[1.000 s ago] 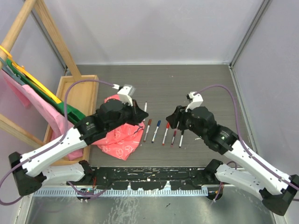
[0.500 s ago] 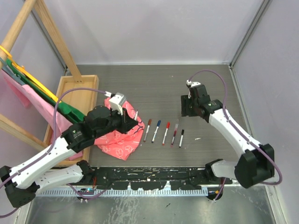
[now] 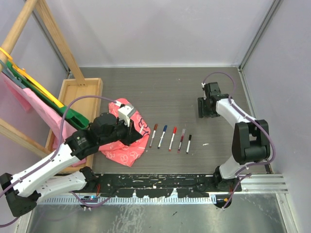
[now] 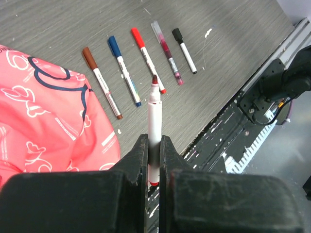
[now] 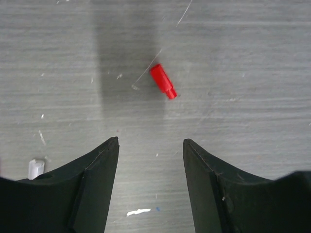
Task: Insert the pens into the pen caps
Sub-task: Insert the pen cap onto the pen.
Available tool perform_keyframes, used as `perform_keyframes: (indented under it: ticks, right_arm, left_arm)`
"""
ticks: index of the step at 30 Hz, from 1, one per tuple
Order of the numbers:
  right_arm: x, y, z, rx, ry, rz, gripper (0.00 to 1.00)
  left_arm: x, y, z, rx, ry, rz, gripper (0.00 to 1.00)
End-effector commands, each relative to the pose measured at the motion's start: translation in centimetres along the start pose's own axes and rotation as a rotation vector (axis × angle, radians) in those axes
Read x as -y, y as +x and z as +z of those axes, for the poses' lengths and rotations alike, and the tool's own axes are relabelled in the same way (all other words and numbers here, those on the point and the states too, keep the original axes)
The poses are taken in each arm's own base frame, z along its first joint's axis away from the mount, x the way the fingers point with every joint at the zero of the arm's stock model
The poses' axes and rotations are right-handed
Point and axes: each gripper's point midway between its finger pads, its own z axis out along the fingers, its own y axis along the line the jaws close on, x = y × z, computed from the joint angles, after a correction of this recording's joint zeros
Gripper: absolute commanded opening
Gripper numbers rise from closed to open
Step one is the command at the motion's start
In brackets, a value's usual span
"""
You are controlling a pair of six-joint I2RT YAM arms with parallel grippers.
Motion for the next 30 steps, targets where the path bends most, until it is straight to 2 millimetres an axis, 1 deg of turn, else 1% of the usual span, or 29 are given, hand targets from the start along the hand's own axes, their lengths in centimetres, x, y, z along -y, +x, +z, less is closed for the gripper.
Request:
perform_keyframes:
  ticks: [1, 6, 11, 13, 16, 21, 25, 30]
  right_arm:
    - [1.1, -4.2, 0.8, 0.086, -0.015, -0.029, 0.61]
    - [1.7, -4.7, 3.2, 0.037, -0.067, -0.047, 0.57]
    - [1.4, -5.3, 4.9, 0.006, -0.128, -0.04, 0.54]
    - [1.2, -5.0, 5.6, -0.024, -0.142, -0.043, 0.52]
    - [1.0, -4.8, 6.0, -0.048, -0.15, -0.044, 0.49]
    - [1.4, -4.0, 6.3, -0.08, -0.122, -0.038, 0.41]
    - [2.0, -3.3, 6.5, -0.109, -0.092, -0.046, 0.39]
    - [2.2, -3.1, 6.5, -0.12, -0.082, -0.047, 0.35]
  left_arm:
    - [0.3, -0.3, -0.2, 0.028, 0.035, 0.023, 0.0]
    - [-0.1, 0.2, -0.3, 0.018, 0.031, 0.029, 0.0]
    - [-0.3, 0.5, -0.2, 0.008, 0.029, 0.031, 0.0]
    - [-0.4, 0.4, -0.1, 0.008, 0.026, 0.03, 0.0]
    - [-0.5, 0.3, 0.0, 0.012, 0.025, 0.029, 0.0]
    - [-0.5, 0.4, 0.1, 0.009, 0.028, 0.024, 0.0]
    - [-0.4, 0.5, 0.2, 0.005, 0.035, 0.021, 0.0]
    - [-0.3, 0.5, 0.2, 0.005, 0.041, 0.011, 0.0]
